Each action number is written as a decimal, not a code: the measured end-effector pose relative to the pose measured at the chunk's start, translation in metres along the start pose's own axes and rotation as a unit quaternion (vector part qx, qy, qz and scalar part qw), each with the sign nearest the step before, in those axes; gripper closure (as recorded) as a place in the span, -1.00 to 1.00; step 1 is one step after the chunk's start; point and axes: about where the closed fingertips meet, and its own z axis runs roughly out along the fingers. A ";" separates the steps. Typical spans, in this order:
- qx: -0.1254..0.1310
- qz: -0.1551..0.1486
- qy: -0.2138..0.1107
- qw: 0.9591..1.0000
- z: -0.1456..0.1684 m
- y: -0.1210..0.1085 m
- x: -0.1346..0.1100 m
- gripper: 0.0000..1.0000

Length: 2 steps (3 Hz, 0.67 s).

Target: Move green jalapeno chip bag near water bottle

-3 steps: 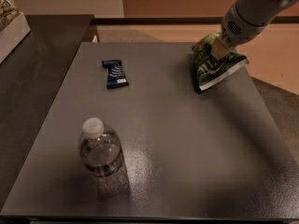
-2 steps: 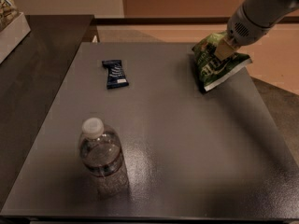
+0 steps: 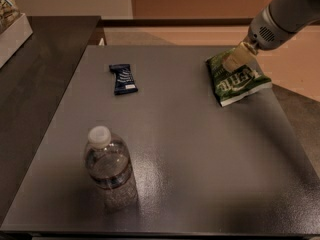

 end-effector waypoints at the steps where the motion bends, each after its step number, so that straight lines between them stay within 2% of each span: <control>1: -0.009 -0.017 -0.031 0.999 -0.011 0.008 -0.008 -1.00; 2: -0.009 -0.017 -0.031 0.999 -0.011 0.008 -0.008 -1.00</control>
Offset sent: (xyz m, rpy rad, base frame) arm -0.0052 0.0065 0.0112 0.0345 -0.0339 0.0395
